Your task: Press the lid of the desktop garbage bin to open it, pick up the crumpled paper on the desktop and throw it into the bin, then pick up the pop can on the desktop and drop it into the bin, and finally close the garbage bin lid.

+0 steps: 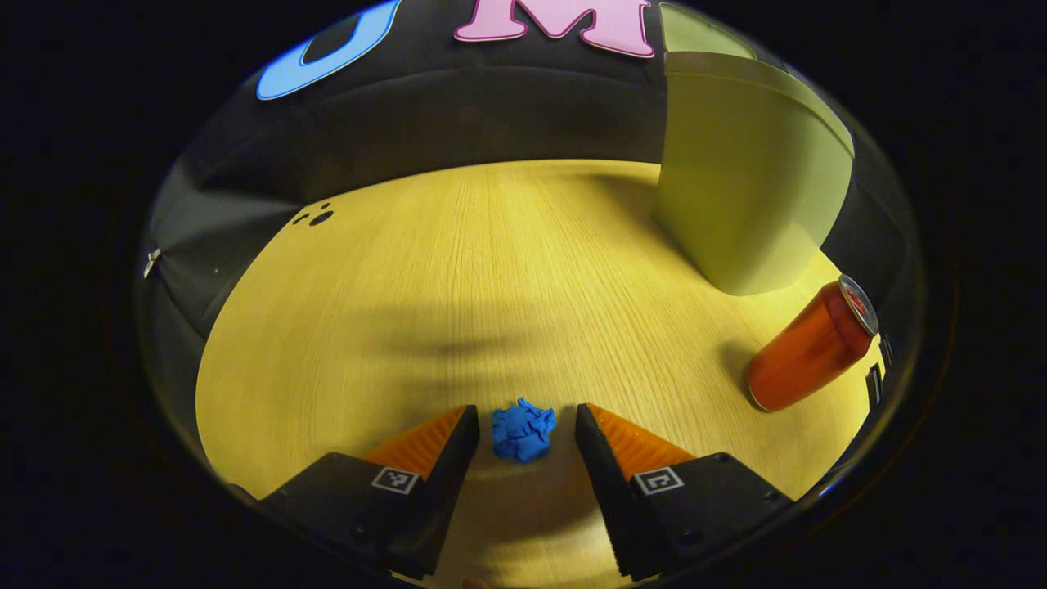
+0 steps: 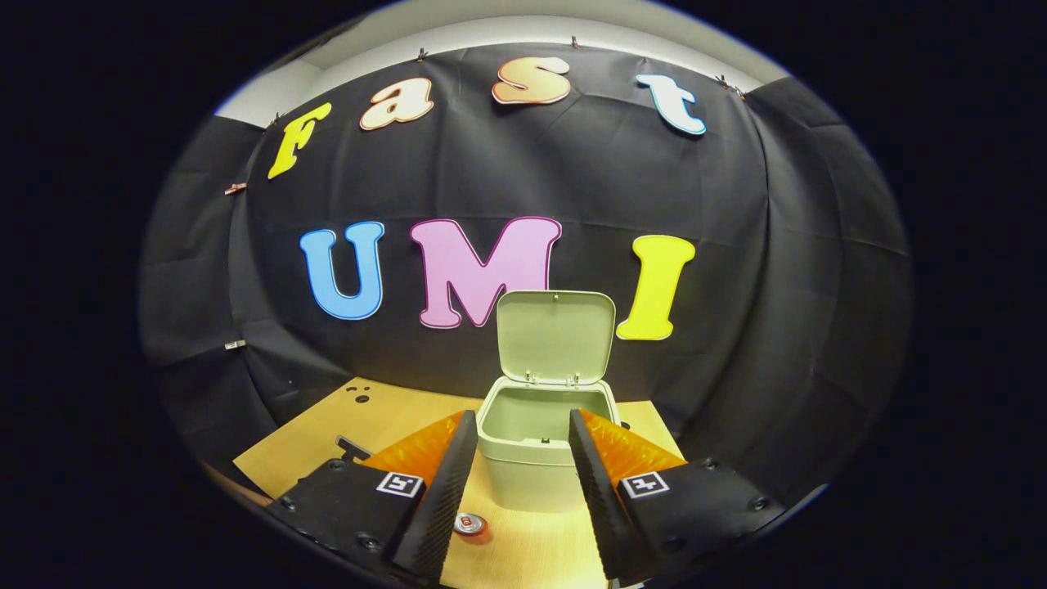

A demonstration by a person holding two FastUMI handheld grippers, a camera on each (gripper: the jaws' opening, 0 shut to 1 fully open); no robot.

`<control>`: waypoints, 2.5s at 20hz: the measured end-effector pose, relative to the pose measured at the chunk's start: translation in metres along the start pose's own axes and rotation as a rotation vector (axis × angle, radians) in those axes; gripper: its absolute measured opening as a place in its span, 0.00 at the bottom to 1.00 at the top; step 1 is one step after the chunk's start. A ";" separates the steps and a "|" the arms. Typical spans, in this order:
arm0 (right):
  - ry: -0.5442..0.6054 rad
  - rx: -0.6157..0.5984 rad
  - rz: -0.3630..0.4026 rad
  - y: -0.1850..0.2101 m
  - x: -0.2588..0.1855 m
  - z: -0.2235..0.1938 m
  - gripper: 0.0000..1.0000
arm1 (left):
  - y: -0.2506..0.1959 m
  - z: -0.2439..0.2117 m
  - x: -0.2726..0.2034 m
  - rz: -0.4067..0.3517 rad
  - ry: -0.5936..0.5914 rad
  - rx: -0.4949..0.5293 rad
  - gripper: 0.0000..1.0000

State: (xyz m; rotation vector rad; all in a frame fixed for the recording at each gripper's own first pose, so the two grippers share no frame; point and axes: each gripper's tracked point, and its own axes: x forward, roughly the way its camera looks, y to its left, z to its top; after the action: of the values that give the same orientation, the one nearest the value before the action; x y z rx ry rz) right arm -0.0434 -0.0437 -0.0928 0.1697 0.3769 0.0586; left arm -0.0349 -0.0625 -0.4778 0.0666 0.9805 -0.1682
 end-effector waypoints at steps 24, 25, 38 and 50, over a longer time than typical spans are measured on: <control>-0.034 0.086 0.023 -0.010 -0.003 0.001 0.72 | -0.056 0.229 -0.157 -0.263 -0.541 0.052 0.39; -0.040 0.091 0.028 -0.010 -0.004 0.001 0.72 | -0.064 0.246 -0.167 -0.282 -0.572 0.054 0.39; 0.010 0.107 -0.023 -0.026 -0.015 -0.019 0.78 | -0.178 0.367 -0.206 -0.491 -0.735 0.187 0.37; 0.036 0.123 -0.080 -0.039 -0.030 -0.034 0.78 | -0.227 0.349 -0.141 -0.521 -0.585 0.278 0.45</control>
State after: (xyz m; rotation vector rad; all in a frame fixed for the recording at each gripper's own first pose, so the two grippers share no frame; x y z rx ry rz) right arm -0.0831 -0.0799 -0.1204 0.2756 0.4235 -0.0409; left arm 0.1360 -0.3160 -0.1623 0.0128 0.3667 -0.7593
